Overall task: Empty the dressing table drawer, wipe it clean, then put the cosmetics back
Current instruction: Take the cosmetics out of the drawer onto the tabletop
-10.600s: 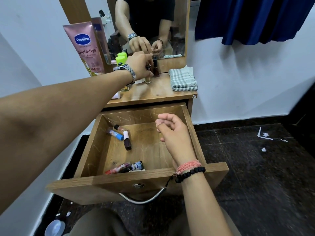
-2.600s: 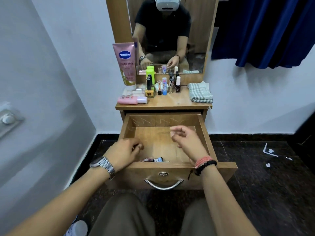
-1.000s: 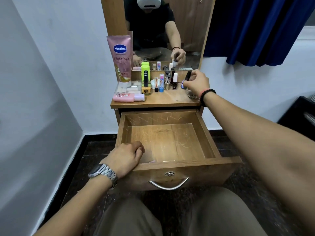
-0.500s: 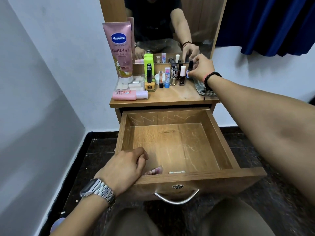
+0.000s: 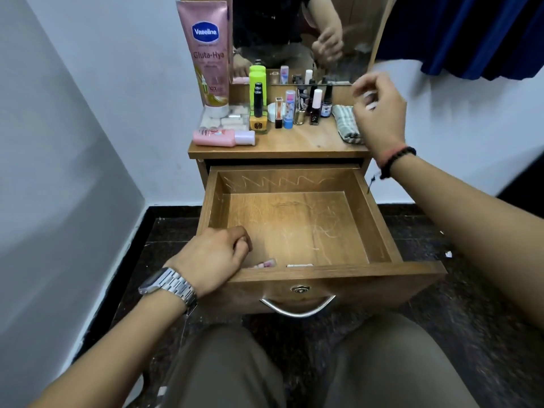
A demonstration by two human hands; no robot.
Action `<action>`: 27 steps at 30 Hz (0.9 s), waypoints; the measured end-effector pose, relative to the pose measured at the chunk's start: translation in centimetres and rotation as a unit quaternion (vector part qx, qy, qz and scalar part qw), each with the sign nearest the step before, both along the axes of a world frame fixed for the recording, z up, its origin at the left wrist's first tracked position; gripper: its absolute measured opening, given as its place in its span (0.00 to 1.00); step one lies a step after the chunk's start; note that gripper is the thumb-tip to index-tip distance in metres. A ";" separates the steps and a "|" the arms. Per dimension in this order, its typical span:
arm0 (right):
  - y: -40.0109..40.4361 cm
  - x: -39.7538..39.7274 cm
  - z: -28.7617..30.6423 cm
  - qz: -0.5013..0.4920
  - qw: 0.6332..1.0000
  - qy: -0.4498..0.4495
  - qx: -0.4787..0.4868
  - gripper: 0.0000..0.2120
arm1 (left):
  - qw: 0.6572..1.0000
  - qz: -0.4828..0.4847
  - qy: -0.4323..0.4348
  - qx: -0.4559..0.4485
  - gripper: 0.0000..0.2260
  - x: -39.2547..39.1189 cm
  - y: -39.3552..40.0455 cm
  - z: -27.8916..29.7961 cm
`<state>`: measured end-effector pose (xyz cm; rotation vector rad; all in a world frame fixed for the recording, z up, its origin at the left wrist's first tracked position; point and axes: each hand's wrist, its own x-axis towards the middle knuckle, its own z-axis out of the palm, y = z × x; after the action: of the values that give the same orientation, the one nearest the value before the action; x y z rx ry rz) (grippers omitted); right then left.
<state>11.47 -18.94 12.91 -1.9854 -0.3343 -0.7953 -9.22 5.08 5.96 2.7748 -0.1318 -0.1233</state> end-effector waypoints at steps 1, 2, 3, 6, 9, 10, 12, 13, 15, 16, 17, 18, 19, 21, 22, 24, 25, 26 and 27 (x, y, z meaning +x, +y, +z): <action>0.2 -1.8 -0.3 0.054 0.998 0.025 -0.038 0.15 | 1.000 0.000 -0.001 -0.003 0.12 0.0 0.0 0.1; 0.5 -3.6 -0.7 0.117 0.986 0.077 -0.093 0.13 | 1.000 0.002 -0.002 -0.007 0.12 0.1 -0.1 0.1; 1.1 -5.4 -1.1 0.190 0.958 0.141 -0.164 0.11 | 1.000 0.006 -0.003 -0.011 0.11 0.1 -0.1 0.2; 4.0 -9.0 -3.8 0.321 0.819 0.257 -0.400 0.11 | 1.000 0.018 -0.004 -0.018 0.10 0.0 -0.2 0.5; 7.5 -11.1 -6.5 0.354 0.725 0.294 -0.513 0.14 | 1.000 0.025 -0.002 -0.013 0.10 -0.2 -0.2 0.9; 8.5 -11.5 -7.1 0.360 0.704 0.294 -0.537 0.14 | 1.000 0.027 -0.002 -0.009 0.10 -0.2 -0.3 1.0; 9.8 -12.3 -7.4 0.358 0.681 0.280 -0.574 0.13 | 1.000 0.026 -0.004 -0.002 0.11 -0.3 -0.3 1.1; 10.2 -12.5 -7.3 0.355 0.679 0.271 -0.582 0.12 | 1.000 0.025 -0.007 0.001 0.11 -0.3 -0.3 1.0; 10.4 -12.7 -7.0 0.349 0.678 0.269 -0.588 0.11 | 1.000 0.024 -0.011 0.001 0.11 -0.3 -0.3 1.0; 10.4 -12.6 -7.0 0.348 0.680 0.277 -0.584 0.11 | 1.000 0.024 -0.013 0.000 0.11 -0.3 -0.3 0.9; 10.3 -12.6 -6.9 0.347 0.683 0.286 -0.576 0.11 | 1.000 0.025 -0.013 -0.002 0.11 -0.2 -0.2 0.8; 10.1 -12.6 -7.0 0.346 0.687 0.296 -0.566 0.10 | 1.000 0.024 -0.013 -0.003 0.11 -0.2 -0.2 0.8; 9.9 -12.5 -7.1 0.344 0.691 0.303 -0.559 0.10 | 1.000 0.025 -0.012 -0.005 0.11 -0.1 -0.2 0.8; 9.3 -12.3 -7.4 0.343 0.702 0.307 -0.543 0.09 | 1.000 0.025 -0.011 -0.009 0.11 -0.1 -0.2 0.8; 9.1 -12.3 -7.5 0.343 0.714 0.310 -0.526 0.08 | 1.000 0.025 -0.011 -0.012 0.11 -0.1 -0.2 0.8; 8.3 -11.9 -7.2 0.333 0.756 0.317 -0.465 0.09 | 0.999 0.027 -0.015 -0.016 0.11 -0.1 -0.2 0.8; 7.7 -11.4 -6.7 0.318 0.786 0.309 -0.431 0.09 | 0.999 0.028 -0.016 -0.020 0.11 -0.1 -0.1 0.7; 7.1 -10.7 -6.1 0.298 0.818 0.298 -0.392 0.08 | 0.999 0.030 -0.016 -0.025 0.11 -0.1 -0.1 0.7; 6.5 -10.0 -5.2 0.283 0.847 0.295 -0.340 0.07 | 0.999 0.032 -0.016 -0.029 0.11 -0.1 0.0 0.7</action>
<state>1.44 -12.43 7.66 -2.4528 -0.8588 0.3891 -9.28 5.07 6.61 2.7198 -0.0540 -0.0569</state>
